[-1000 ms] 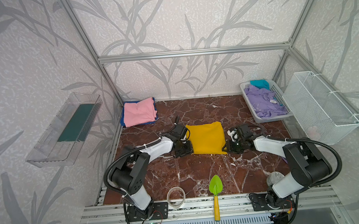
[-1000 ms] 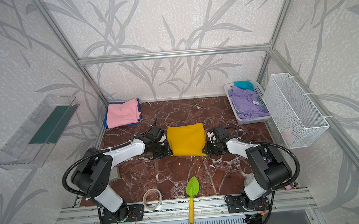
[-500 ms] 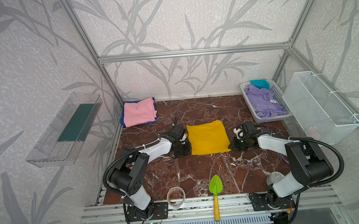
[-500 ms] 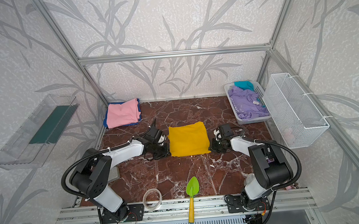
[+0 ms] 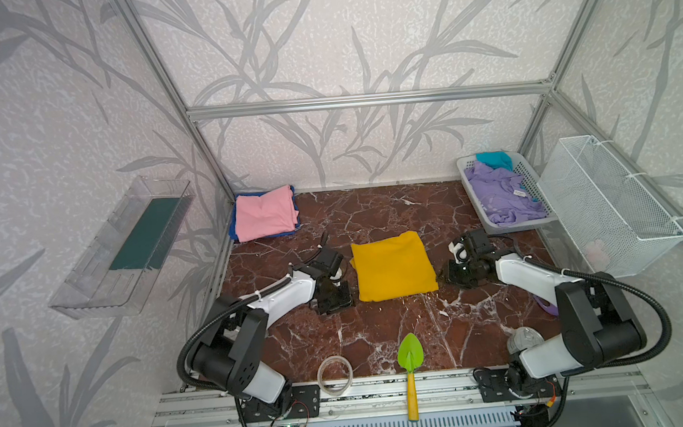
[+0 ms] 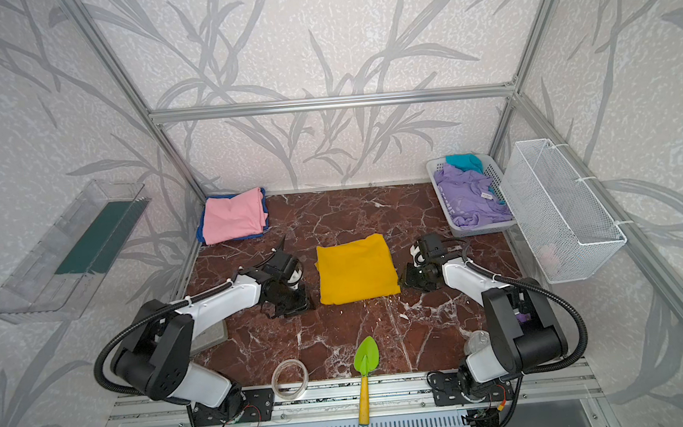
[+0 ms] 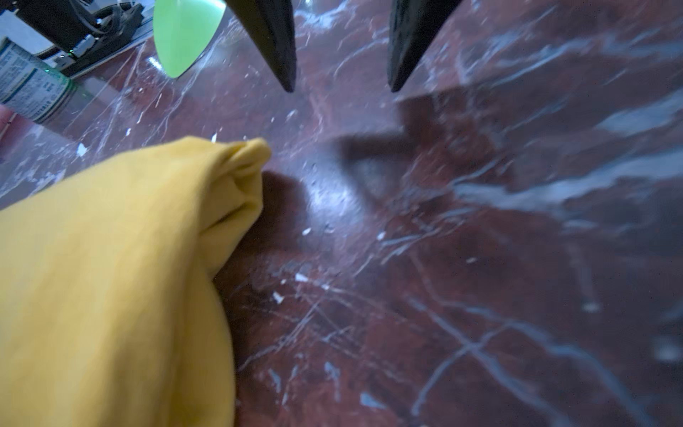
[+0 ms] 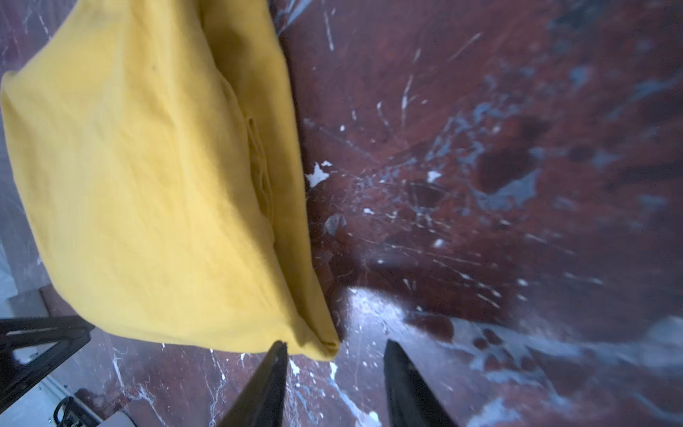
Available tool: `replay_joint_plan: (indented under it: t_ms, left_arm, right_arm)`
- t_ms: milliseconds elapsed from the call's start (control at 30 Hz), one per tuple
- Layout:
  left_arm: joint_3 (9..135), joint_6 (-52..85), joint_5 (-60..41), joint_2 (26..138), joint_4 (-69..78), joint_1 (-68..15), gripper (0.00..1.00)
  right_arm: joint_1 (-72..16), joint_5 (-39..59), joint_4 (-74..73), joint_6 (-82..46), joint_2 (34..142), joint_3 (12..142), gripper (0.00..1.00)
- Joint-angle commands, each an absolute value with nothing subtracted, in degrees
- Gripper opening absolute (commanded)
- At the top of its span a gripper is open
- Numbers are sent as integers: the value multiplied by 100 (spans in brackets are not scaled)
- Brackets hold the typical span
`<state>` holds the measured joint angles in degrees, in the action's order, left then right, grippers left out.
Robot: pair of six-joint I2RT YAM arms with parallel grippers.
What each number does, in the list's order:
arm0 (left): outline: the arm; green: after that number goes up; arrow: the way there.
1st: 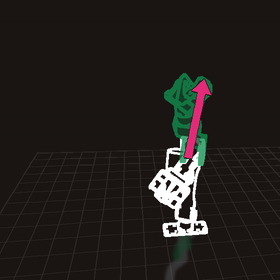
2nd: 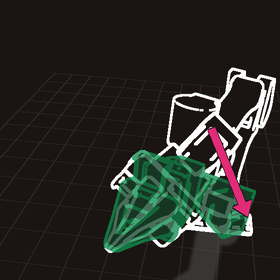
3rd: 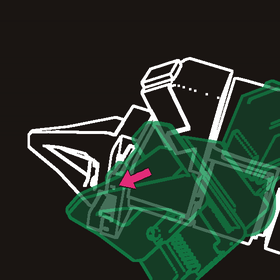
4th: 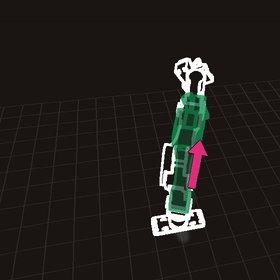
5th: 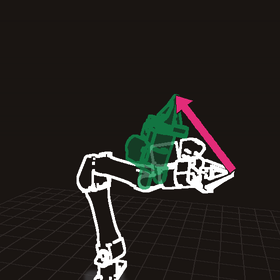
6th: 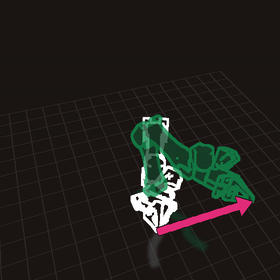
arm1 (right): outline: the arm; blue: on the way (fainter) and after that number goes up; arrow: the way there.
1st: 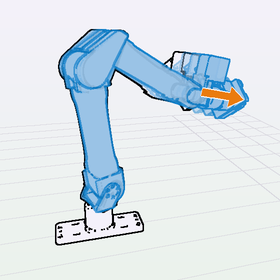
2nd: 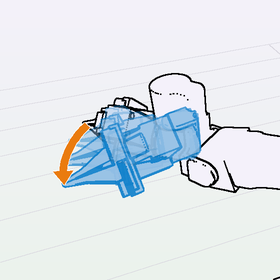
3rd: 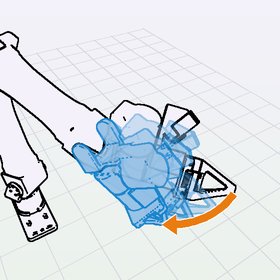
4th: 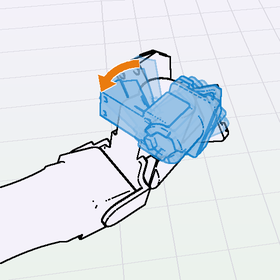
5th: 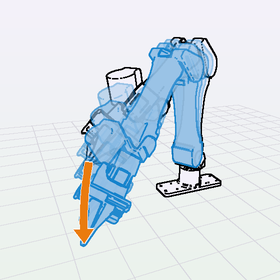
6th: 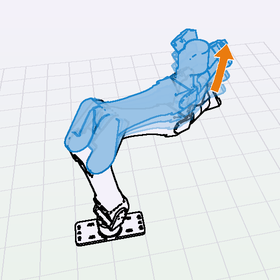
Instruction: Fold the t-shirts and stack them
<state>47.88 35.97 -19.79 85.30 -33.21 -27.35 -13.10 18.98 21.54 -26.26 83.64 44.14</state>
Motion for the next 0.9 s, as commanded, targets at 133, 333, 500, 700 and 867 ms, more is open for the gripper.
replay_joint_plan:
  t_ms: [133, 333, 500, 700, 867]
  left_arm:
    - [6012, 3667, -1319, 8069, -3570, -2740, 14]
    - [6774, 4142, -2017, 9408, -2219, -2814, 0]
    - [6728, 4368, -2291, 10246, -1508, -2798, 0]
    - [5922, 4632, -2365, 10573, -935, -2449, 0]
    - [5861, 4429, -2353, 10765, -1015, -2154, 0]
  right_arm:
    - [-1665, 1178, 2883, -2533, 7589, 5344, 37]
    - [-2017, 2010, 1693, -2795, 8806, 5700, 2]
    - [-1924, 2470, 1043, -3010, 9744, 5970, 1]
    - [-1251, 2959, 214, -3435, 10785, 5700, 0]
    - [-1182, 3432, -353, -3748, 11240, 5559, 0]
